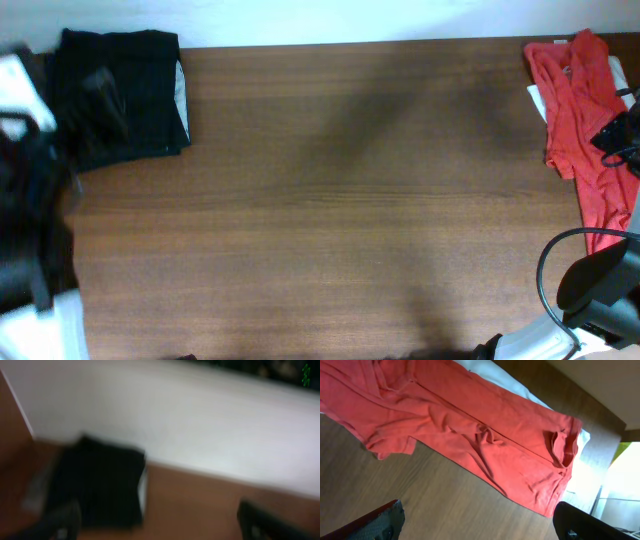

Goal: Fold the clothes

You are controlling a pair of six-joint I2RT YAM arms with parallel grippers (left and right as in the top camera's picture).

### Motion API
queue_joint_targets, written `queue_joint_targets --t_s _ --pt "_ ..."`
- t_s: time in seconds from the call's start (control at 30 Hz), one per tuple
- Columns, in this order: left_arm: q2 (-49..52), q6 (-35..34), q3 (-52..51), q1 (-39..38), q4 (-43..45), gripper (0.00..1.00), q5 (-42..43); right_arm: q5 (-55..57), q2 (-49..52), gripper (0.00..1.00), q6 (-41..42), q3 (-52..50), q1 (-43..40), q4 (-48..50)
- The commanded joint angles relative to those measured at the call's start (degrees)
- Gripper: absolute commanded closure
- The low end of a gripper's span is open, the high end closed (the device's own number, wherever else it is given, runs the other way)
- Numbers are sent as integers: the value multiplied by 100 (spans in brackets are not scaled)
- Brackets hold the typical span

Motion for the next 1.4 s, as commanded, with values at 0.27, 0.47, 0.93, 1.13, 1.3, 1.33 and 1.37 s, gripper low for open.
queue_joint_targets --t_s 0.27,0.47,0.93,1.13,1.3,1.33,1.37 --pt "-1893 -63 -127 4 -5665 1 481 94 -105 2 52 22 -7 -7" --pt "-1899 -31 -184 -168 -5442 1 627 94 -105 2 52 22 -7 -7" --pt "-4273 122 -3558 -2616 -1563 1 -70 94 -105 2 52 22 -7 -7" --pt "-5617 125 -5641 -2590 713 1 -1290 94 -105 1 52 22 -7 -7" --pt "-6408 122 -7300 -2295 2647 1 -1676 94 -105 2 52 22 -7 -7" --pt "-6551 122 -7597 -2210 2916 1 -1661 94 -105 2 52 22 -7 -7" --pt "-6548 122 -7790 -2162 3130 1 -1646 94 -105 2 52 22 -7 -7"
